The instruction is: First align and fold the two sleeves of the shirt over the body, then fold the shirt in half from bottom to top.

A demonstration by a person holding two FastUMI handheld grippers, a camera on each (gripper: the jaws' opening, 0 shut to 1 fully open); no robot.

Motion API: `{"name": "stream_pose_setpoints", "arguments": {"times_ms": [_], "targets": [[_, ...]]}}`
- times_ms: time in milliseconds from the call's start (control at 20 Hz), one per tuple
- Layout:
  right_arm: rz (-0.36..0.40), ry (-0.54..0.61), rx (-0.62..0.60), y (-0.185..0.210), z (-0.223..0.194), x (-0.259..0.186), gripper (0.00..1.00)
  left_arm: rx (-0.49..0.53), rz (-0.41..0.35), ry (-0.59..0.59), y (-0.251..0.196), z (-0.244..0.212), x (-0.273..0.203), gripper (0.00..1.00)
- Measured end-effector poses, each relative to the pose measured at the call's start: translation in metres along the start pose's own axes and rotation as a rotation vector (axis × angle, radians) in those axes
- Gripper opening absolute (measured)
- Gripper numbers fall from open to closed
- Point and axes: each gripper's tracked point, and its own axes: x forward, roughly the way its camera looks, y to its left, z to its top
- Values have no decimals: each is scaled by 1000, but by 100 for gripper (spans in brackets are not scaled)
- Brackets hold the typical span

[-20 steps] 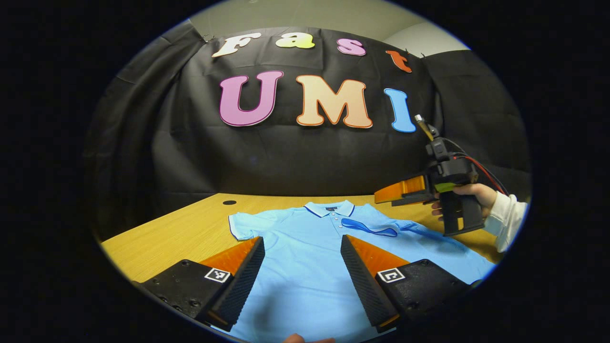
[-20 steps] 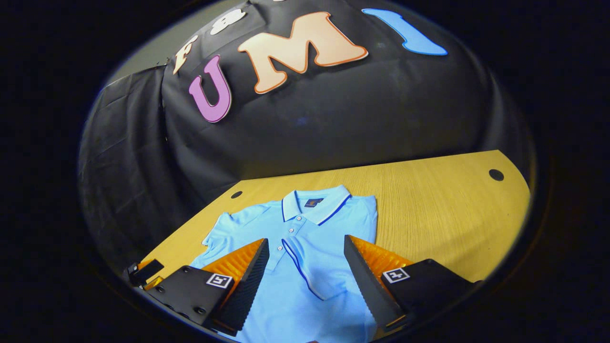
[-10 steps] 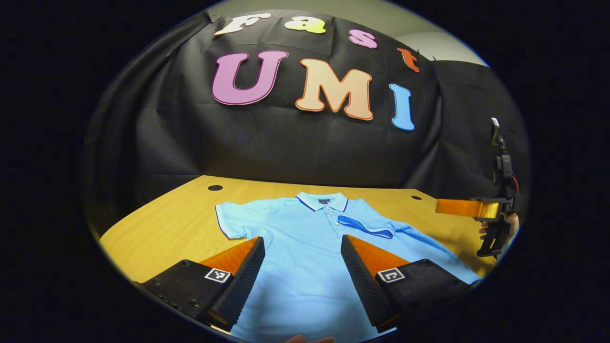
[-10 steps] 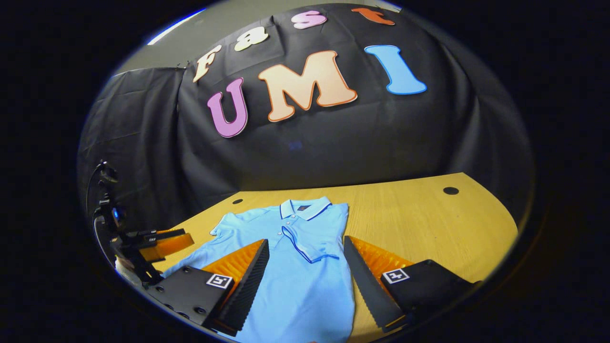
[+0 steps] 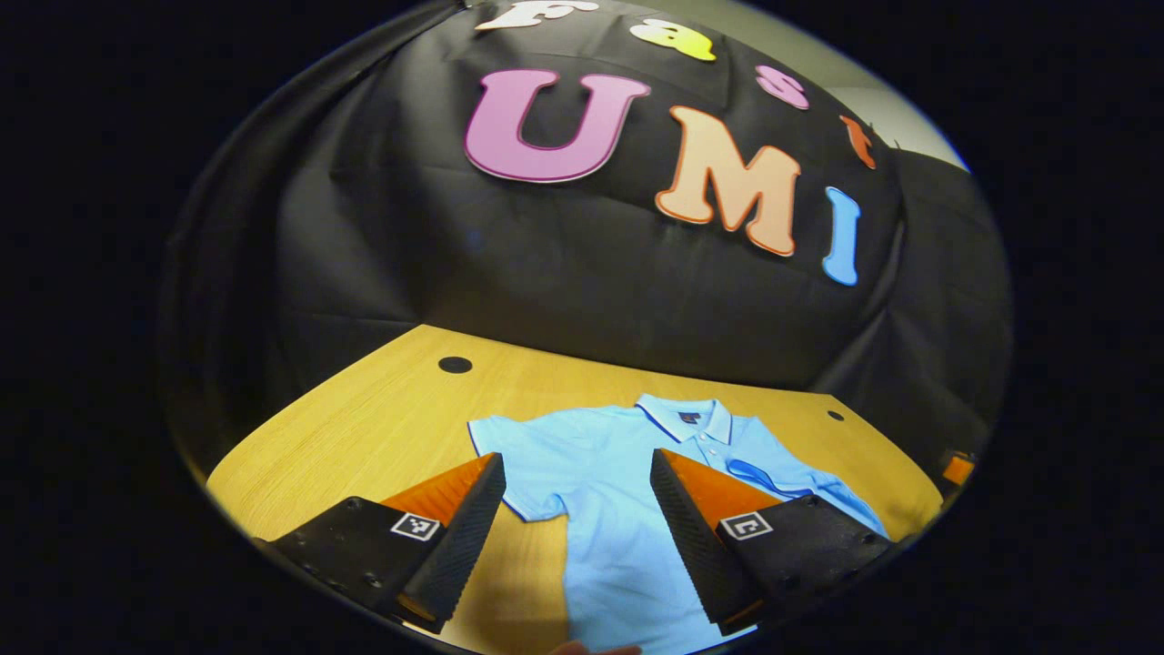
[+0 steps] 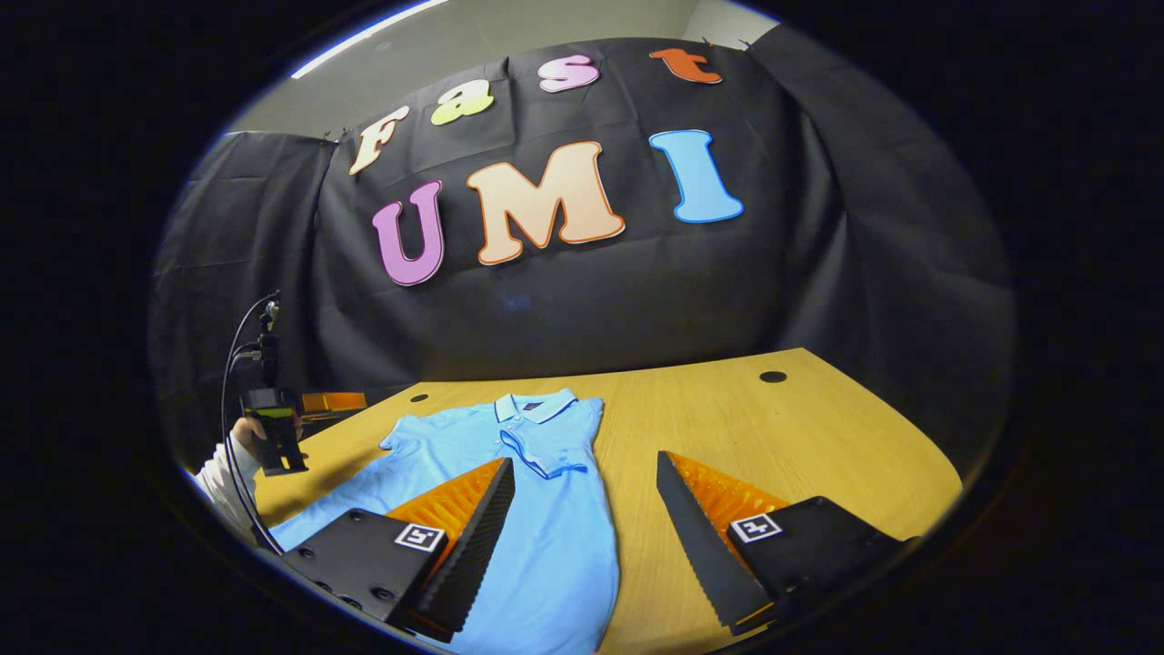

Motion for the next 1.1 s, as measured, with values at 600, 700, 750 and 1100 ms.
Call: {"name": "stream_pose_setpoints", "arguments": {"times_ms": [600,700,750,1100], "targets": [[-103,39,26,-25,-14,-10,98,120,67,232,49,-43,89,95],[-108,45,32,-26,-16,-11,98,125,72,261,51,-52,91,95],[-108,48,35,-25,-17,-10,98,129,77,275,52,-55,92,94],[-110,64,34,-25,-21,-9,98,165,94,354,56,-73,97,95]]}}
